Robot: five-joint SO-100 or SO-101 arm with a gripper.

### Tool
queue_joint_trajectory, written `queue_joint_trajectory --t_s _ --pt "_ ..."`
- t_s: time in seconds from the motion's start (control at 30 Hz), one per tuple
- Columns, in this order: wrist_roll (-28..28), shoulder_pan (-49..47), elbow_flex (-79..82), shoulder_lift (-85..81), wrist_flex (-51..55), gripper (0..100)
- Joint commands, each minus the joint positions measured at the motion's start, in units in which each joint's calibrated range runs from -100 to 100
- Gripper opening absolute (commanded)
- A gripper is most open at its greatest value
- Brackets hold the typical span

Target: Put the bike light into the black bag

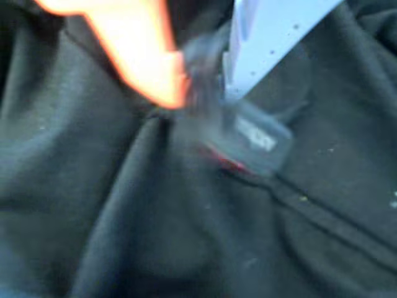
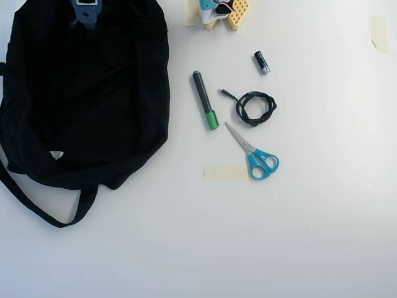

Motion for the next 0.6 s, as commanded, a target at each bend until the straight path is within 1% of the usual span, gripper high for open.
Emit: queue_joint_trajectory --t_s 0.0,0.03,0.07,0.13,0.17,0.2,0.23,0.27,0.3,0.37,0.4,0.43,0.47,0.5,0.53,0.57 --pt "-0.24 -3.18 -1.53 -2.04 2.57 28" --pt "-0.29 -3.48 -2.43 -2.37 4.46 33" --pt "-0.29 -4.00 -4.04 -4.28 6.10 35" --pt "-1.39 -5.80 -10.42 -14.90 10.92 36" --pt "-1.39 -7.44 -10.78 -17.80 12.90 36" --pt "-1.39 -11.26 -10.69 -20.46 15.57 36" --pt "-1.39 -17.99 -10.78 -22.53 16.52 36" --pt "-1.45 -27.11 -10.78 -24.19 16.52 36" --pt "-1.50 -33.40 -10.78 -24.61 16.18 36" --pt "-1.60 -49.78 -11.77 -24.86 14.45 36" --pt "-1.60 -53.29 -11.86 -24.86 13.25 36" --pt "-1.60 -57.41 -11.86 -24.86 12.13 34" --pt "-1.60 -61.59 -11.05 -23.61 10.23 20" --pt "-1.92 -64.29 -10.69 -23.61 9.97 0" --pt "-4.33 -65.48 -9.88 -24.61 10.23 5" --pt "-5.75 -65.63 -9.43 -24.94 10.32 5"
